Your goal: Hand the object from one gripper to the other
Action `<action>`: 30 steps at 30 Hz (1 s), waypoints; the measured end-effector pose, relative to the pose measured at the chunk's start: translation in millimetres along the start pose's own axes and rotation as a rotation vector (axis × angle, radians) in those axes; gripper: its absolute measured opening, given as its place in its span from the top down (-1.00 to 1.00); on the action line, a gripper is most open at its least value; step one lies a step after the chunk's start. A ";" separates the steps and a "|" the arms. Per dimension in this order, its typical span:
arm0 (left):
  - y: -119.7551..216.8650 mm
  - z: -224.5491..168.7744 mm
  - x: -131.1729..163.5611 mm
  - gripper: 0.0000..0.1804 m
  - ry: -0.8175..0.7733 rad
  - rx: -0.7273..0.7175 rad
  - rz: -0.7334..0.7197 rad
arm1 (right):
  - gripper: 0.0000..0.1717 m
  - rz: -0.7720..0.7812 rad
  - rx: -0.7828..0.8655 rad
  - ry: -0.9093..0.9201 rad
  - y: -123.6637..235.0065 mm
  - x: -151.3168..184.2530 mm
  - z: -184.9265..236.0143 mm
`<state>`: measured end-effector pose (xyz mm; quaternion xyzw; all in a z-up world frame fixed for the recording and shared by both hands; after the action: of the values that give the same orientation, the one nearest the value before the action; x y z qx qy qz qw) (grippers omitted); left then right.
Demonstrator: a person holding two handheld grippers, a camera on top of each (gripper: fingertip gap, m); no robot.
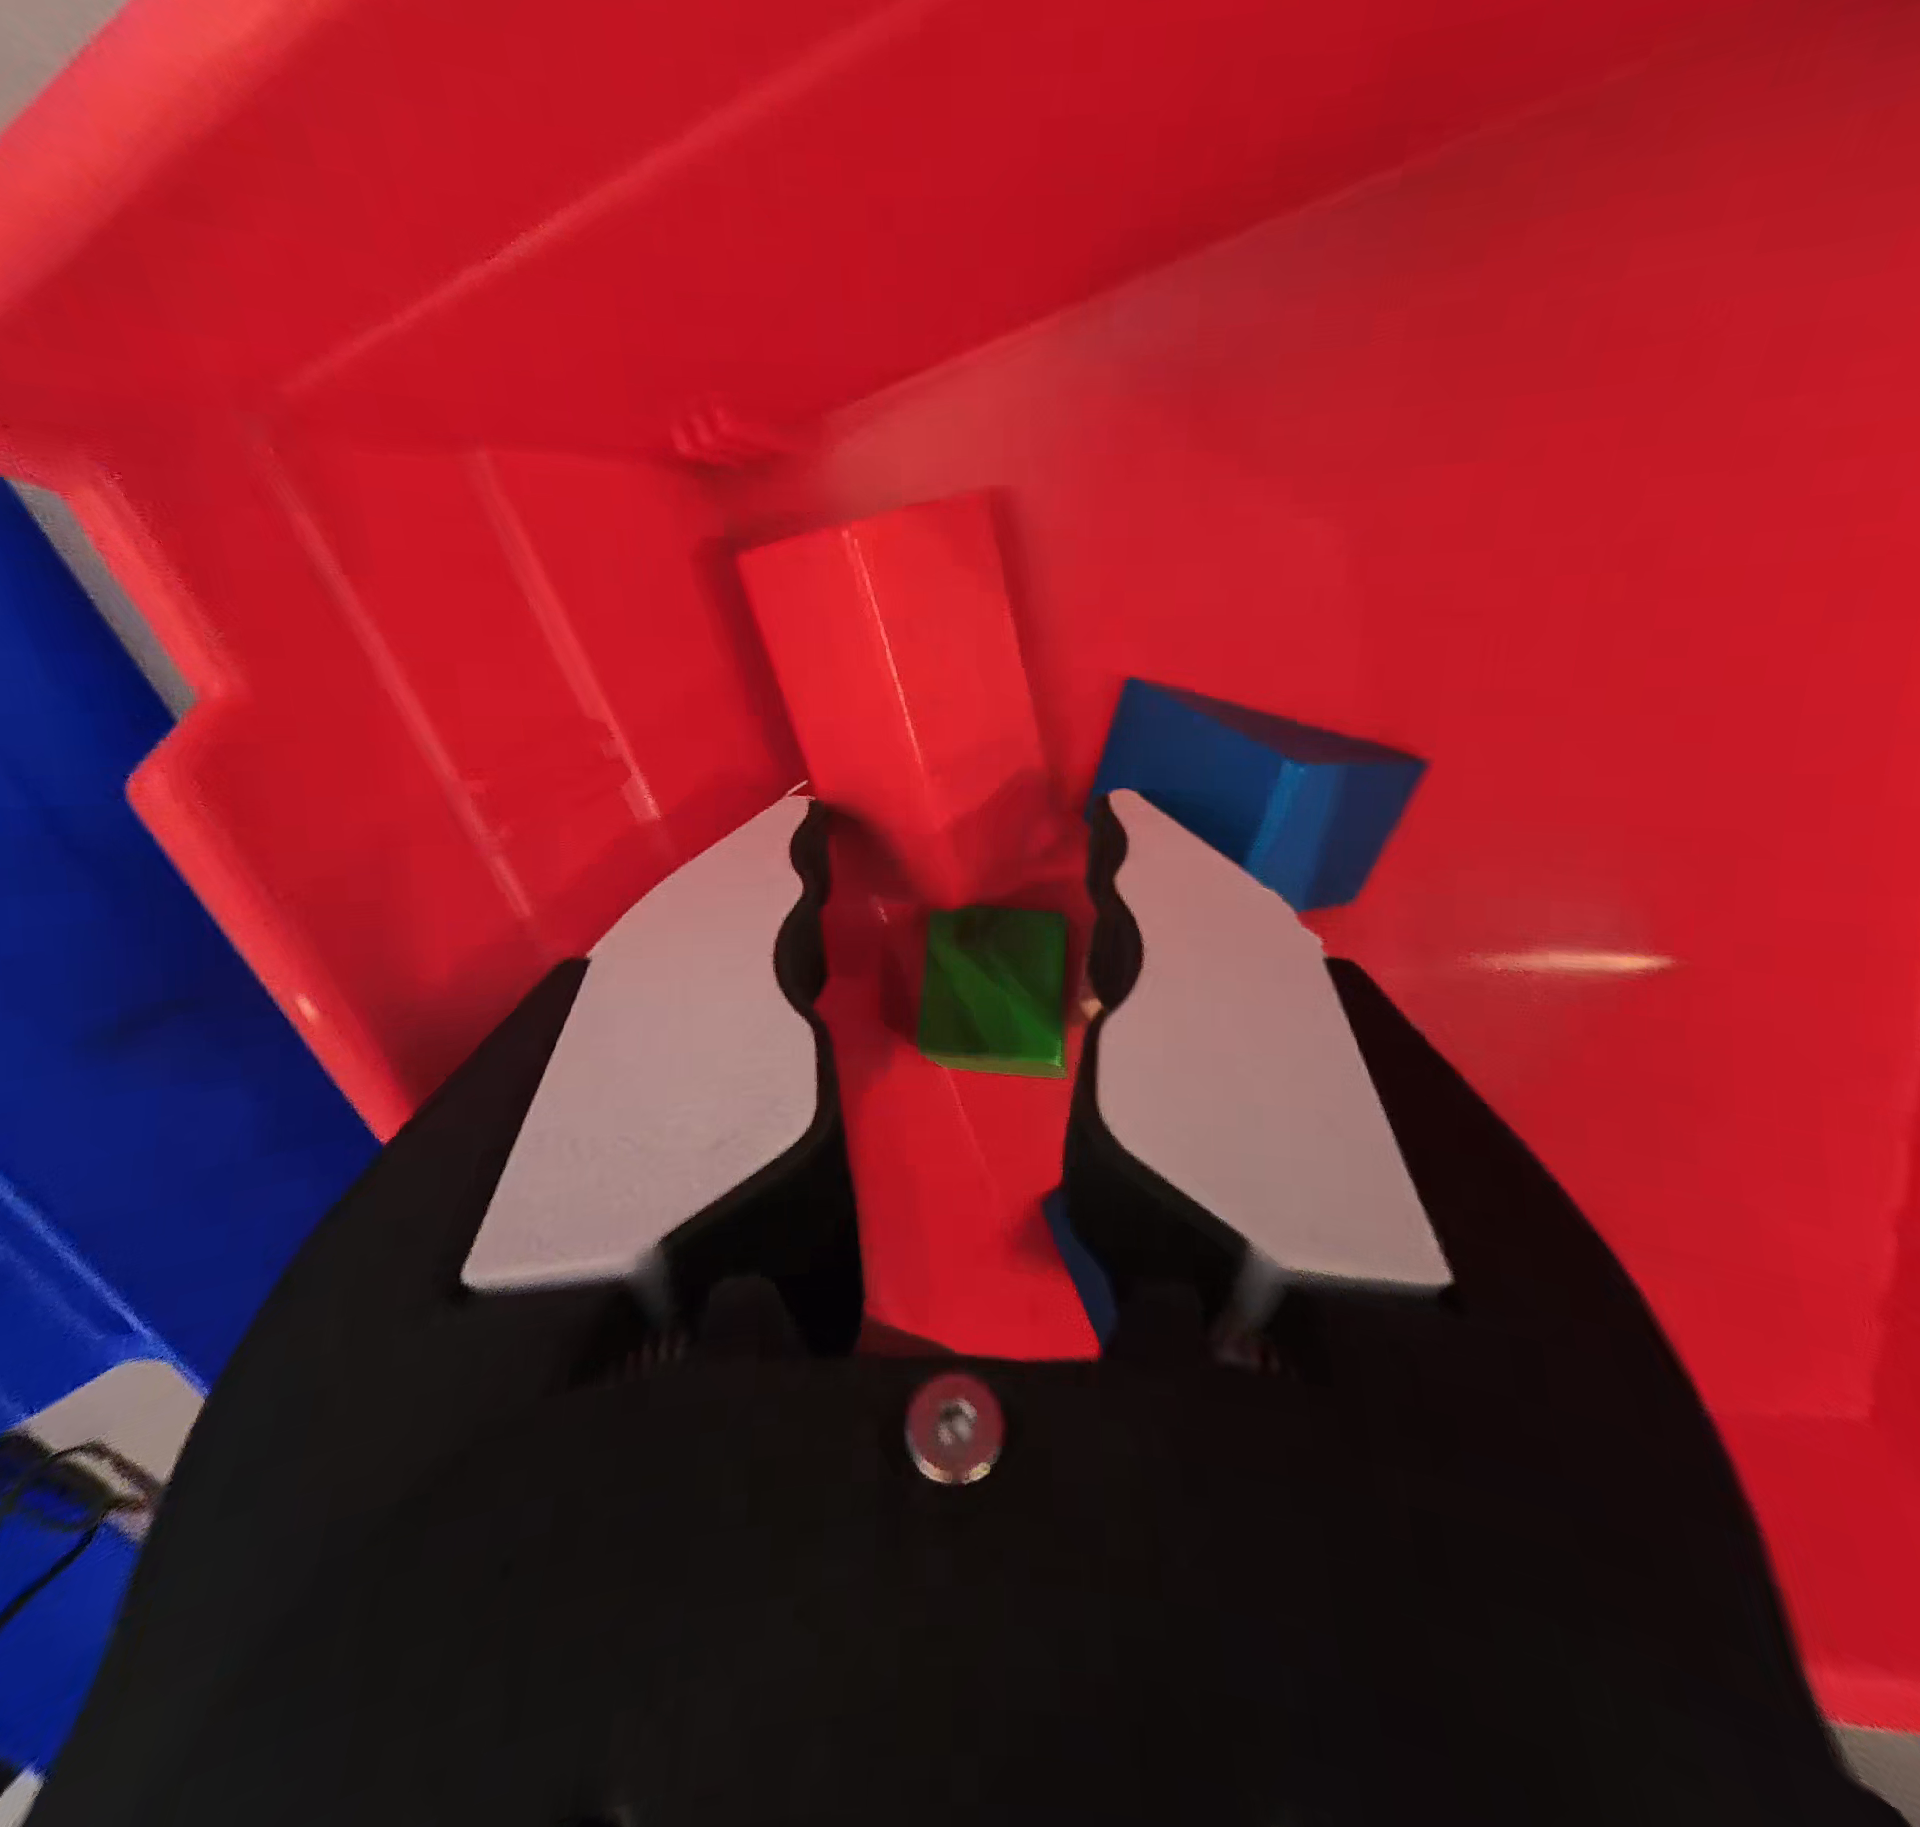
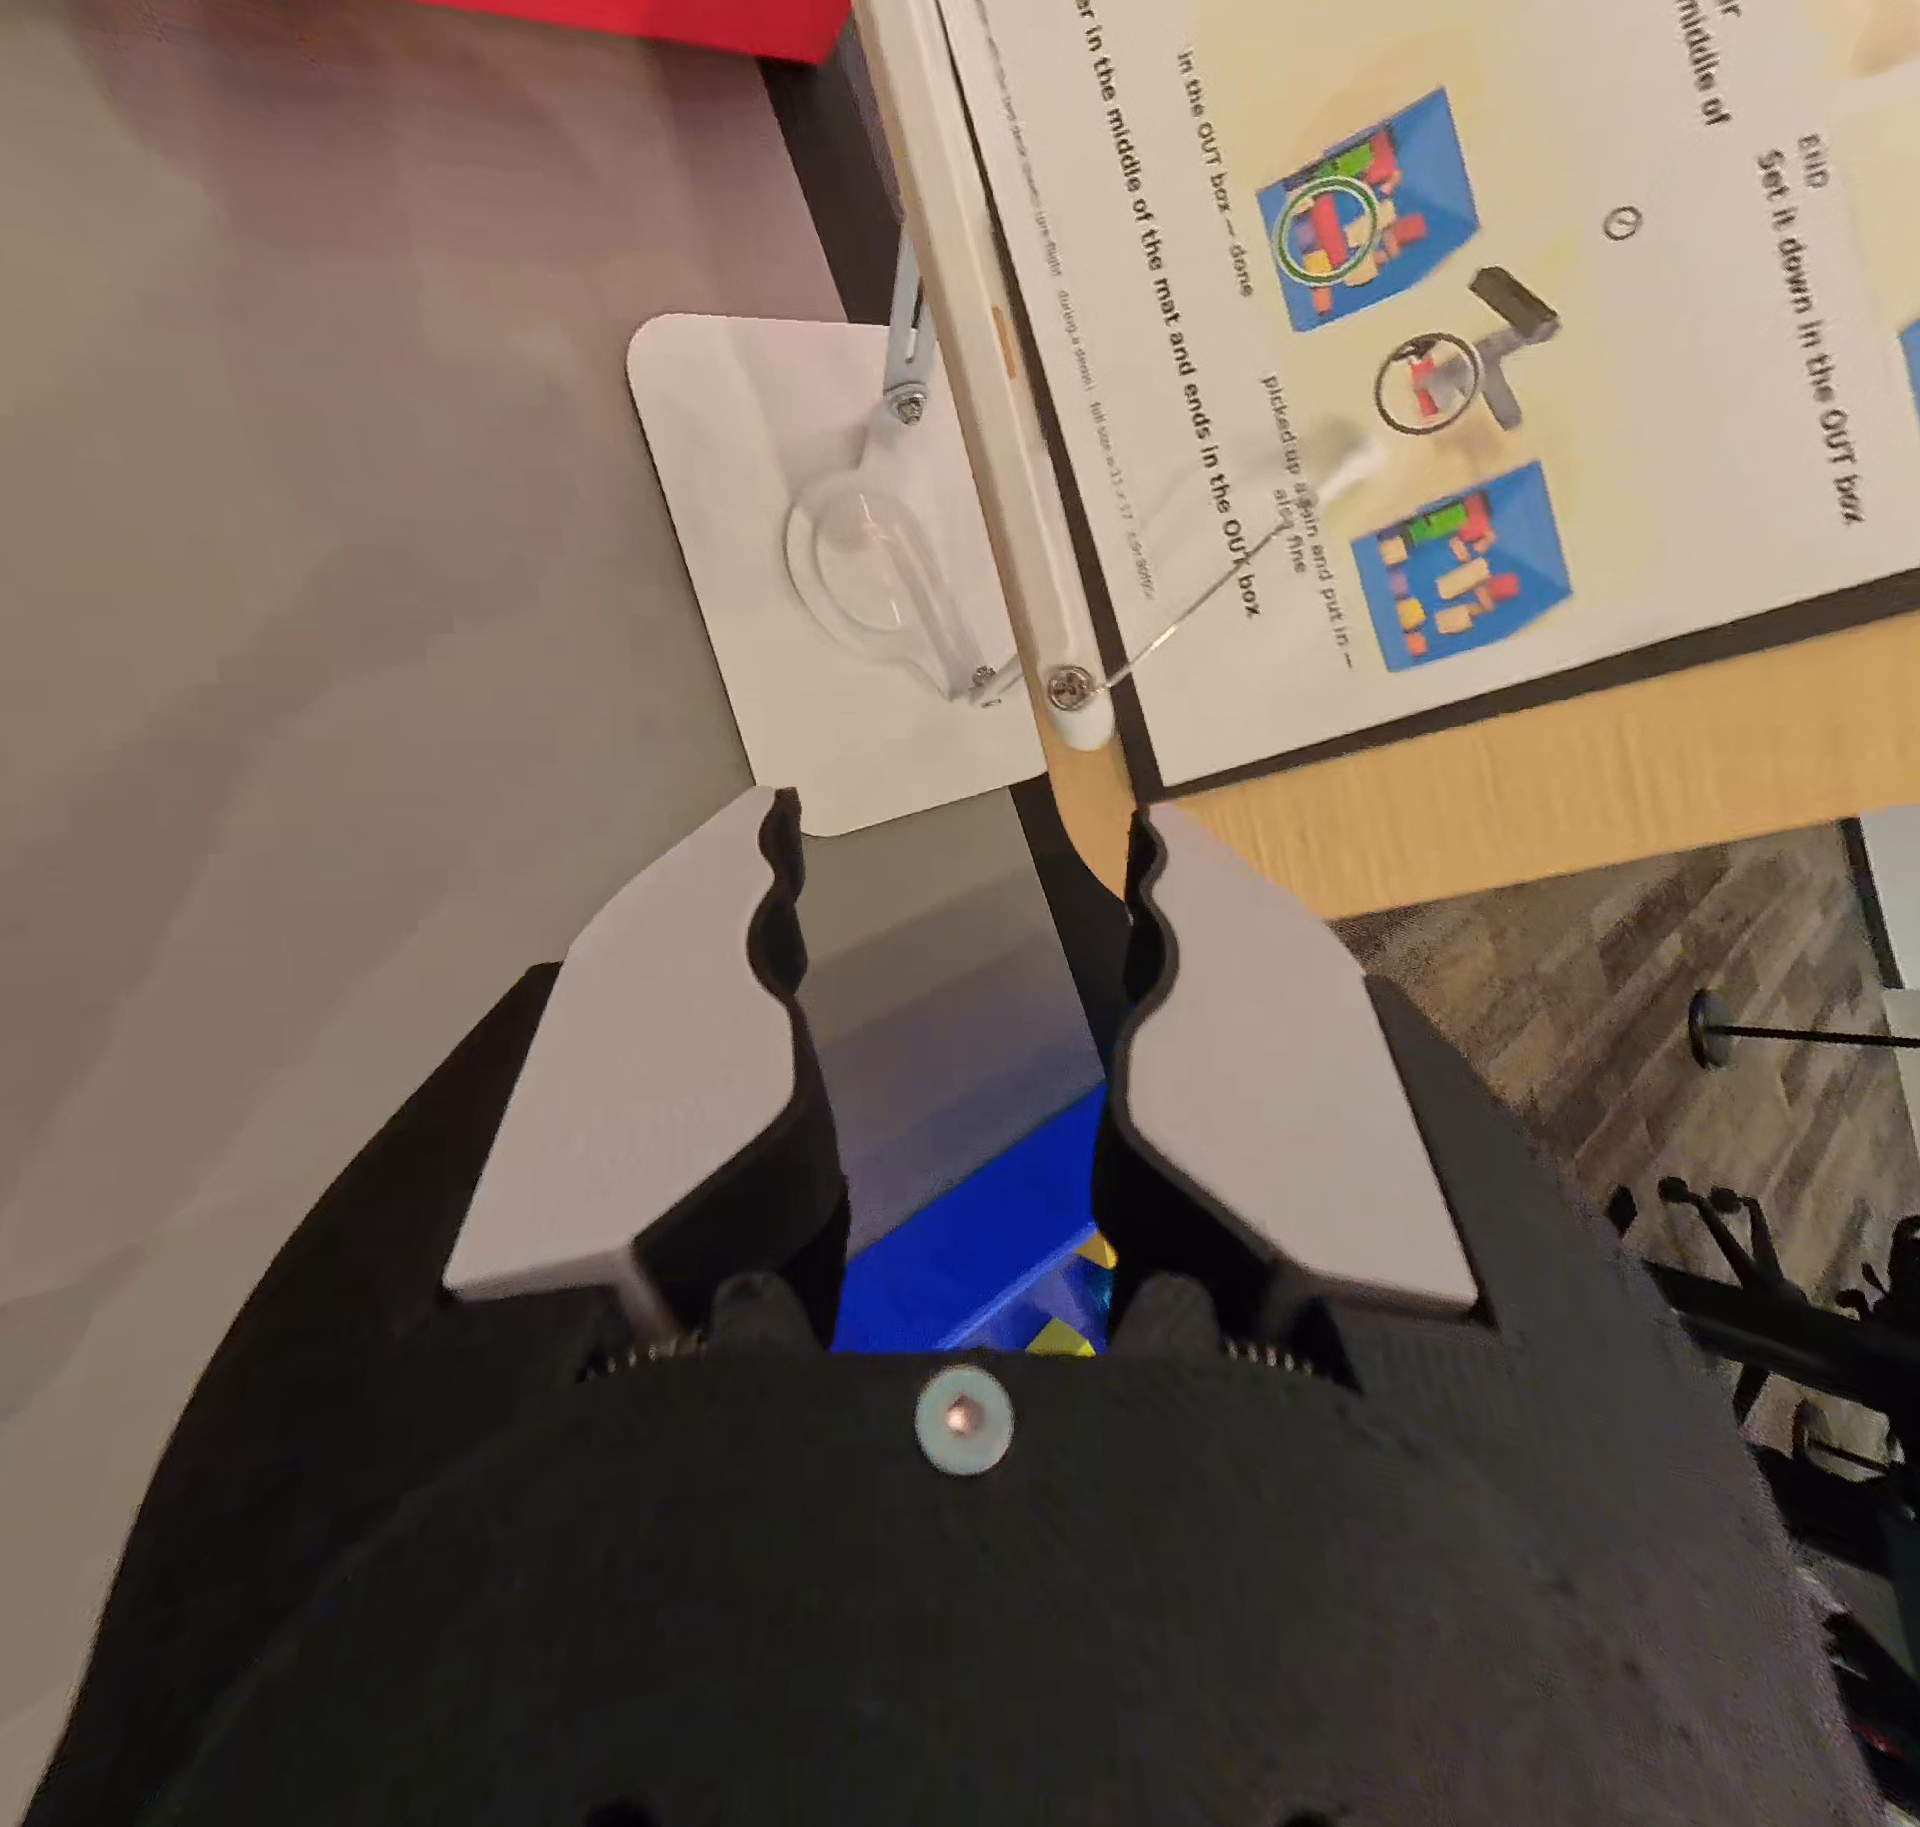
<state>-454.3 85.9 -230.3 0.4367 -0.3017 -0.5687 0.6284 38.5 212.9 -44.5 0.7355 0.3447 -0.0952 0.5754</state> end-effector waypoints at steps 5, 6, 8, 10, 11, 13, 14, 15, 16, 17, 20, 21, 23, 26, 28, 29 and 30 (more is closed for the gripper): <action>-4.3 2.2 -3.0 0.49 -0.001 -0.017 0.008 | 0.32 -0.011 -0.027 -0.012 -7.8 4.9 0.0; -3.5 4.1 -5.7 0.45 0.001 -0.036 -0.011 | 0.32 -0.021 -0.027 -0.013 -6.6 4.6 -0.2; -2.2 1.7 -8.4 0.47 0.013 -0.021 -0.027 | 0.32 -0.040 -0.026 -0.010 -3.7 3.1 0.4; -5.5 0.3 -6.6 0.46 0.006 -0.024 -0.002 | 0.32 -0.047 -0.027 -0.006 -1.8 1.4 2.0; -7.9 -0.1 -5.0 0.47 -0.011 -0.036 0.012 | 0.32 -0.051 -0.026 -0.001 -1.0 0.1 2.7; -11.5 -6.1 -3.4 0.52 -0.018 -0.008 0.028 | 0.32 -0.061 -0.026 0.008 0.5 -2.6 4.6; -13.5 -6.4 -3.2 0.54 -0.019 -0.007 0.032 | 0.33 -0.065 -0.027 0.011 0.9 -3.7 5.3; -14.3 -7.8 -3.8 0.58 -0.012 0.012 0.030 | 0.33 -0.067 -0.028 0.012 1.1 -4.5 5.8; -14.1 -8.6 -5.0 0.59 -0.001 0.034 0.023 | 0.33 -0.070 -0.031 0.014 0.8 -5.1 6.4; -13.8 -8.7 -5.5 0.60 0.009 0.051 0.020 | 0.33 -0.073 -0.034 0.015 0.3 -5.9 6.9; -9.6 -8.7 -6.1 0.61 0.006 0.066 -0.011 | 0.33 -0.103 -0.054 0.002 -1.1 -10.0 8.0; -3.7 -10.0 -7.7 0.61 0.014 0.088 -0.043 | 0.33 -0.131 -0.071 -0.002 -0.9 -13.9 9.5; 16.9 -10.1 -10.0 0.61 0.055 0.139 -0.137 | 0.31 -0.232 -0.127 -0.016 0.9 -28.6 14.7; 77.0 -22.8 -13.2 0.60 0.129 0.327 -0.399 | 0.34 -0.449 -0.230 -0.044 5.0 -64.0 24.4; 134.3 -41.7 -9.9 0.60 0.133 0.499 -0.635 | 0.34 -0.584 -0.314 -0.060 4.6 -87.5 32.9; 164.4 -53.8 -5.8 0.60 0.138 0.596 -0.744 | 0.32 -0.644 -0.355 -0.072 2.8 -98.2 36.8; 190.9 -66.9 0.0 0.61 0.129 0.674 -0.834 | 0.32 -0.696 -0.388 -0.092 -0.5 -107.7 39.3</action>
<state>-309.6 94.3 -89.3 0.7307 -0.2293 -0.6138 0.1918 -31.9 134.2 0.4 0.4474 0.5585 -0.2504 0.6521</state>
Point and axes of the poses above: each gripper's, where its closed fingertips meet, y back along the fingers, x out of its underside, z = x × y across the jaws, the point moved 2 cm from there along y, back along the fingers, and after that the axes turned 14 degrees about -x, right-handed, at the moved point
